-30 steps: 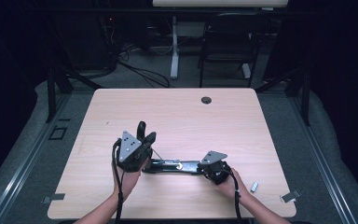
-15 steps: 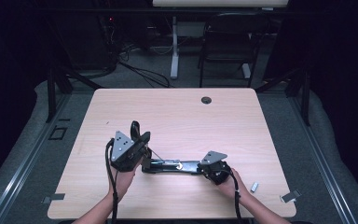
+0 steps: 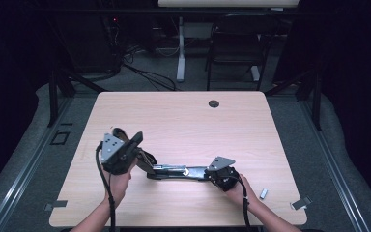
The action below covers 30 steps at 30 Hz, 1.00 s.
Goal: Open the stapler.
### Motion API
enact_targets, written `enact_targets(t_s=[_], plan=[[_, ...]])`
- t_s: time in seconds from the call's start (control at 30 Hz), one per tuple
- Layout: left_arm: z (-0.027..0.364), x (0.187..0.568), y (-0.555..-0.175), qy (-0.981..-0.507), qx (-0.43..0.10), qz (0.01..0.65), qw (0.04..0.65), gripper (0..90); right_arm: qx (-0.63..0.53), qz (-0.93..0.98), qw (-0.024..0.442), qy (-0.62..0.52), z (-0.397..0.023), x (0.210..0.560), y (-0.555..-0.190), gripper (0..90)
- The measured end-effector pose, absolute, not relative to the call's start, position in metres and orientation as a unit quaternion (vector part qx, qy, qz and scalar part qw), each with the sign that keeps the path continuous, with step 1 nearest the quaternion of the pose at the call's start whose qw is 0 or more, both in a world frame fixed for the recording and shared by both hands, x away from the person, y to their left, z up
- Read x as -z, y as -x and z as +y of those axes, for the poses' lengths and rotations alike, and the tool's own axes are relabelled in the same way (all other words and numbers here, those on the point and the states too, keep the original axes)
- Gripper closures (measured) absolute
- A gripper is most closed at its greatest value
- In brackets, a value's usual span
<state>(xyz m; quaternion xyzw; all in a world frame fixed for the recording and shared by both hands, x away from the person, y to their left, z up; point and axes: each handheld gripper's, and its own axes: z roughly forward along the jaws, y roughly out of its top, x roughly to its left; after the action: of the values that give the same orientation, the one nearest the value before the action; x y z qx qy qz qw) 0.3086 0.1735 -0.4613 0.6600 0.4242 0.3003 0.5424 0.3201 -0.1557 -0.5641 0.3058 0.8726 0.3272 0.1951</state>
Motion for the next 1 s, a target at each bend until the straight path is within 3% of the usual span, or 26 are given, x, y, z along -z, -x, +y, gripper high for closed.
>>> enact_targets(t_s=[0.1, 0.23, 0.83, 0.97, 1.0], plan=[[0.199, 0.468, -0.314, -0.644, -0.285, 0.470, 0.532, 90.0, -0.330, 0.871, 0.196, -0.307, -0.155, 0.565, -0.320, 90.0], [0.205, 0.470, -0.314, -0.644, -0.284, 0.476, 0.527, 90.0, -0.328, 0.872, 0.197, -0.305, -0.155, 0.564, -0.321, 90.0], [0.202, 0.467, -0.312, -0.655, -0.288, 0.458, 0.527, 90.0, -0.320, 0.880, 0.199, -0.289, -0.156, 0.563, -0.322, 87.5], [0.196, 0.464, -0.309, -0.668, -0.280, 0.442, 0.528, 85.8, -0.307, 0.889, 0.191, -0.283, -0.156, 0.560, -0.324, 87.3], [0.192, 0.463, -0.308, -0.677, -0.271, 0.430, 0.532, 82.0, -0.299, 0.895, 0.176, -0.281, -0.157, 0.557, -0.327, 82.4]])
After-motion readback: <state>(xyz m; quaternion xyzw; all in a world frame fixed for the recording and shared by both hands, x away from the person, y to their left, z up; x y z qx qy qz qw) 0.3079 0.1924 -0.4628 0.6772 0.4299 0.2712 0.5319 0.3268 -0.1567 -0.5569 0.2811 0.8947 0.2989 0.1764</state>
